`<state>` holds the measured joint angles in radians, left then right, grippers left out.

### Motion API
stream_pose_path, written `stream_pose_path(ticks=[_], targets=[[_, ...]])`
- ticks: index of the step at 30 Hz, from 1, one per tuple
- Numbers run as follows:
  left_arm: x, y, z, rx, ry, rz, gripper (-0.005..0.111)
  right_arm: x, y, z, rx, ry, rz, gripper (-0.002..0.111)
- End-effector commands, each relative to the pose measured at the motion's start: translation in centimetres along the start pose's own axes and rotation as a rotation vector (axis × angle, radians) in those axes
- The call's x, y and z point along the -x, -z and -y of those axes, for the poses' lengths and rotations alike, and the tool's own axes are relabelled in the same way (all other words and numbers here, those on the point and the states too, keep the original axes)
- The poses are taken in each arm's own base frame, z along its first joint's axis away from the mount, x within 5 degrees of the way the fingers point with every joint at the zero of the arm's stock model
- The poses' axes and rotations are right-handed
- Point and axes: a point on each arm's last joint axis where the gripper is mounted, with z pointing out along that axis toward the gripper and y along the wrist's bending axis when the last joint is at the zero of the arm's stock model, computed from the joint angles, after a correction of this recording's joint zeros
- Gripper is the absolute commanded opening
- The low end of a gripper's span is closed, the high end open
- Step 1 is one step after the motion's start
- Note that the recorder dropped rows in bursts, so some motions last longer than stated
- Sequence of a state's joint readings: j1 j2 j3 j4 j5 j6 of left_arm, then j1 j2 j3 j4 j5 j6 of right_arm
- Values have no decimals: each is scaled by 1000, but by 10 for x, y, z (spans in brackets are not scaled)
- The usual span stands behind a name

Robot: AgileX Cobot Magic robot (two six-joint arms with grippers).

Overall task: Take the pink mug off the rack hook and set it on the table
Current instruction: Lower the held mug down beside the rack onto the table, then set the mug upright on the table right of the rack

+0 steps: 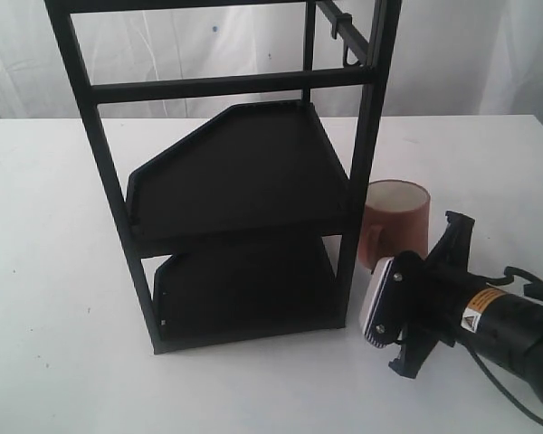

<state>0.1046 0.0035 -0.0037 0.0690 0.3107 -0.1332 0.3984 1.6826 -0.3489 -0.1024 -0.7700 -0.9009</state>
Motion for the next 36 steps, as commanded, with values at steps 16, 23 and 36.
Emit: stream_pose_path(ticks=[16,23,36], targets=[[-2,0,1,-10,-1,-16,0,-5,-19,1,-66,-15,36,0],[-2,0,1,-10,-1,-16,0,-8,-29,-3,-54,-130,43,0],[-2,0,1,-10,-1,-16,0,-17,-35,-16,-2,-173,2,8]])
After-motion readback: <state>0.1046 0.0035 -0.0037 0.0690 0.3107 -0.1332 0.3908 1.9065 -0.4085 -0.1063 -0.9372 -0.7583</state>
